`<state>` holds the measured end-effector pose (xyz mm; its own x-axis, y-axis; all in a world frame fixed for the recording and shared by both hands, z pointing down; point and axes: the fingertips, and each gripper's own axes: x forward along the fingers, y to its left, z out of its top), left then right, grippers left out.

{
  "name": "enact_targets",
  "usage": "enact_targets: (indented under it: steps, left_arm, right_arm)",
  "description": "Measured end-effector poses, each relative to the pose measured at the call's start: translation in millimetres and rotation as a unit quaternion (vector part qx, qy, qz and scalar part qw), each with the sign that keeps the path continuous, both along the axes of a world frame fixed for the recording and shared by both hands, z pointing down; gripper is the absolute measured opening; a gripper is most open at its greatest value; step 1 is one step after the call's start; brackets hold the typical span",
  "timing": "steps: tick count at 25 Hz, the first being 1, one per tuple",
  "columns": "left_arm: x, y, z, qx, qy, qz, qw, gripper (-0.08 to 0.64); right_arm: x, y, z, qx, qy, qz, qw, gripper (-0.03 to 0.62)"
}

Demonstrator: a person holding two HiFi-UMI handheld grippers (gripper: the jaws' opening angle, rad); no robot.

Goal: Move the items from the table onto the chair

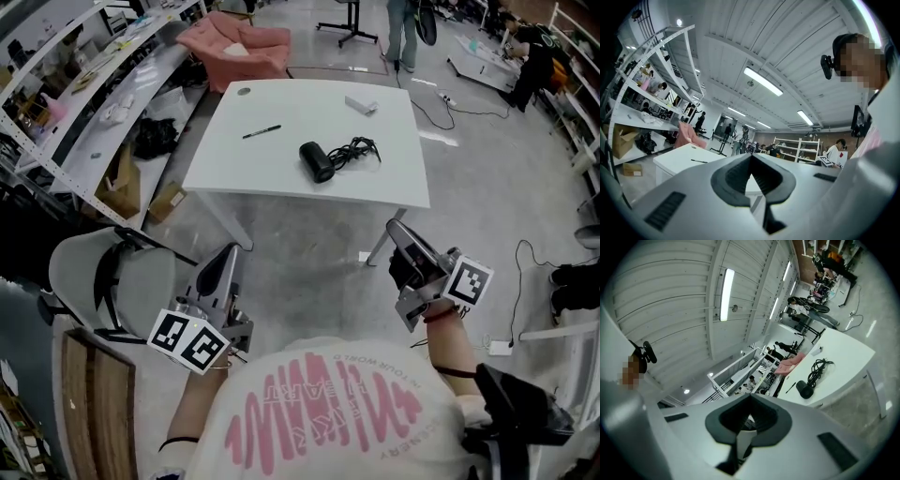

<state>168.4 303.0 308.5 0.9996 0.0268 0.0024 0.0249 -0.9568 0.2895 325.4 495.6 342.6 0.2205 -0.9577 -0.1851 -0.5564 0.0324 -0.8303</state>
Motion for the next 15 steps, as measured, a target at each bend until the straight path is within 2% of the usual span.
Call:
enact_targets:
  steps: [8,15]
  left_arm:
    - [29.7,-15.3,-2.8,0.013,-0.005,0.011,0.9998,0.009]
    - [73.0,-48.9,2.7,-0.002,-0.014,0.038,0.9992,0.009]
  right_arm:
    - [27.1,-15.3,10.6,0.004,-0.015,0.015,1.000,0.009]
    - [56.9,-47.1,16.6,-0.014,-0.030,0.031,0.999,0.009]
